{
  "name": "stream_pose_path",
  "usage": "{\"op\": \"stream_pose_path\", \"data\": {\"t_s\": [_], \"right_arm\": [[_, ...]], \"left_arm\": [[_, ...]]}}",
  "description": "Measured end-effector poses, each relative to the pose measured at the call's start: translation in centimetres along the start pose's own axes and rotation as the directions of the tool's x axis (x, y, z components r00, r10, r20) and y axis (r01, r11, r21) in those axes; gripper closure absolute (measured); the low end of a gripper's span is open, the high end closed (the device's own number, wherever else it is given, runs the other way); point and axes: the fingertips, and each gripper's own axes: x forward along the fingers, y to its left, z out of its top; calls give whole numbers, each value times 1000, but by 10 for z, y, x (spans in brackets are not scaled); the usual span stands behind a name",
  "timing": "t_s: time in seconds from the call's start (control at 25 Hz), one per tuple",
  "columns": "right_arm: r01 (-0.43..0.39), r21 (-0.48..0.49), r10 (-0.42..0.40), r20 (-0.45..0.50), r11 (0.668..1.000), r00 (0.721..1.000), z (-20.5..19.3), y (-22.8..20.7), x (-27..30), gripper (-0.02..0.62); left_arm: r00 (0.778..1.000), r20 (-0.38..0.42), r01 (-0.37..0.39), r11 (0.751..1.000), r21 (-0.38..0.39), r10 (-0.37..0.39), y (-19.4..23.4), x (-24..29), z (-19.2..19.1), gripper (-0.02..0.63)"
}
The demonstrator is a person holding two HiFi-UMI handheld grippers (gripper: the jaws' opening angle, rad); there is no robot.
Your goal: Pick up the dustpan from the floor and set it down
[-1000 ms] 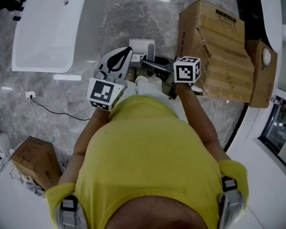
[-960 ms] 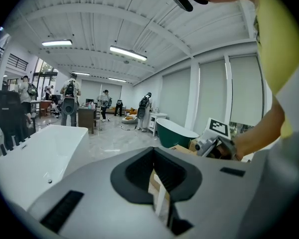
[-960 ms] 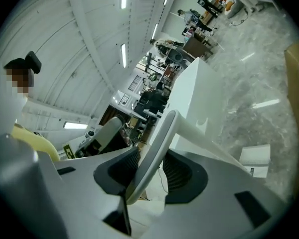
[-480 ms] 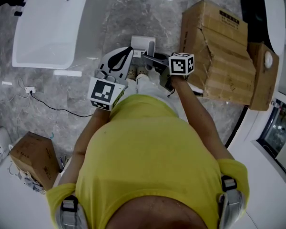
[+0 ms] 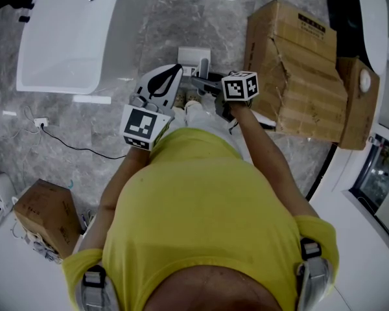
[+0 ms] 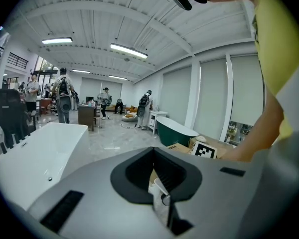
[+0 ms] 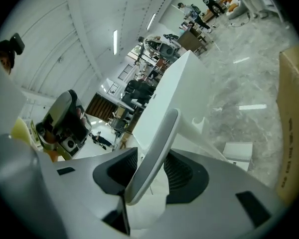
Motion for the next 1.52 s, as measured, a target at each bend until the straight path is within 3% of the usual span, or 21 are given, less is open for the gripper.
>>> {"op": "stream_pose_path", "data": {"t_s": [0.2, 0.36, 0.48, 0.56, 0.68, 0.84, 1.08, 1.16, 1.24, 1.36, 1.52], "right_arm": [[156, 44, -155, -27, 987, 988, -4, -1, -13, 302], [284, -24, -284, 3, 958, 959, 1, 8, -40, 286], [392, -127, -373, 147, 911, 916, 28, 24, -72, 383], [452, -187, -397, 270, 872, 877, 54, 42, -94, 413], [542, -266, -389, 459, 797, 798, 98, 80, -130, 495], [639, -336, -319, 652, 692, 688, 142, 135, -175, 583], [757, -312, -218, 833, 575, 509, 180, 191, -231, 583], [792, -302, -207, 860, 530, 466, 184, 198, -240, 584], [809, -302, -200, 871, 504, 449, 185, 201, -243, 584], [816, -309, -191, 875, 488, 445, 184, 204, -243, 584], [812, -296, -200, 874, 503, 443, 185, 200, -244, 584]], "left_arm": [[1000, 10, 5, 1000, -6, -5, -1, 0, 2, 604], [1000, 23, 18, 1000, 5, -18, -1, 0, 6, 604], [998, 54, 23, 1000, 19, -24, -2, 0, 17, 604], [996, 89, 23, 999, 39, -26, -3, 0, 30, 604], [988, 149, 20, 997, 73, -31, -7, 1, 58, 604], [977, 214, -21, 992, 123, -6, -10, 1, 100, 604], [950, 303, -139, 973, 182, 79, -7, -7, 159, 604], [936, 338, -167, 966, 197, 93, -8, -12, 175, 604], [928, 359, -183, 963, 197, 103, -10, -17, 185, 604], [922, 373, -186, 964, 190, 105, -14, -20, 191, 604], [922, 376, -179, 964, 195, 95, -18, -16, 191, 604]]}}
